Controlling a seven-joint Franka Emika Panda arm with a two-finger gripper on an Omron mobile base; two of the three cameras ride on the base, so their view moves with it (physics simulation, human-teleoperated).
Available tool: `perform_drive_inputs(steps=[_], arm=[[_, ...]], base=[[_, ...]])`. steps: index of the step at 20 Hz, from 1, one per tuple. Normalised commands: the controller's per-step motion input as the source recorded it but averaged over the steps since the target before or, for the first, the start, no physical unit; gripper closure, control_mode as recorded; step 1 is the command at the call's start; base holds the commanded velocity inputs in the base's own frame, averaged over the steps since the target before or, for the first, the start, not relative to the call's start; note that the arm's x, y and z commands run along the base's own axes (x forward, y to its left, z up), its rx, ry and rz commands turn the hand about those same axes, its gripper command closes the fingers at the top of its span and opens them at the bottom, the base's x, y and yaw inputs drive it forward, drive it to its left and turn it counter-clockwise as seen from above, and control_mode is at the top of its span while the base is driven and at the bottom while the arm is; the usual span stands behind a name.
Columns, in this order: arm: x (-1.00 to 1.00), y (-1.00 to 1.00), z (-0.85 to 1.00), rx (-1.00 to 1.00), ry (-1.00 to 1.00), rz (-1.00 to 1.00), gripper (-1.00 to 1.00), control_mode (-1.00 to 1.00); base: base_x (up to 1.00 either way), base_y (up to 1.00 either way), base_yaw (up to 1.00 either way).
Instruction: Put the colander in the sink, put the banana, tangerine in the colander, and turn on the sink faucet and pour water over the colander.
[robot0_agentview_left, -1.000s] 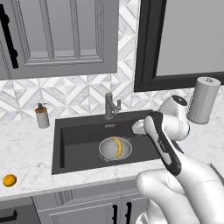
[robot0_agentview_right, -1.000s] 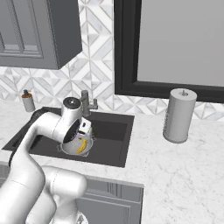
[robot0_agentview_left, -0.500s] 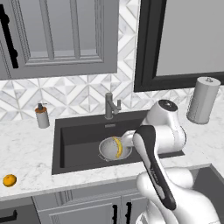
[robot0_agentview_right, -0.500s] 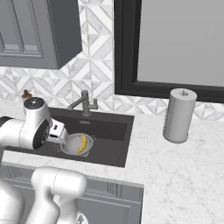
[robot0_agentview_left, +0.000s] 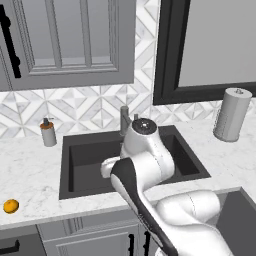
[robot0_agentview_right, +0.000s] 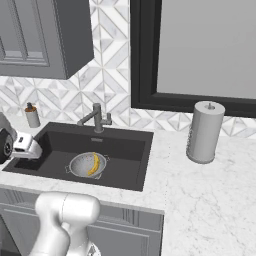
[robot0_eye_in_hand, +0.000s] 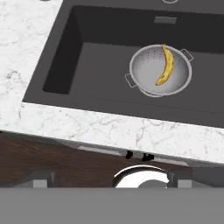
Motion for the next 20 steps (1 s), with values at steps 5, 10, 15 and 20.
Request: perform_drive_inputs(steps=[5, 10, 15, 20], arm=[[0.00, 1.00, 0.00, -0.15, 0.00, 0.14, -1.00, -1.00], [0.05, 1.00, 0.00, -0.02, 0.14, 0.22, -1.00, -1.00], [0.00, 0.95, -0.06, 0.07, 0.03, 0.16, -1.00, -1.00], [0.00, 0.78, -0.24, 0.14, 0.00, 0.11, -1.00, -1.00]], base=[[0.00, 0.00, 0.00], [0.00, 0.00, 0.00], [0.00, 0.00, 0.00], [0.00, 0.00, 0.00]])
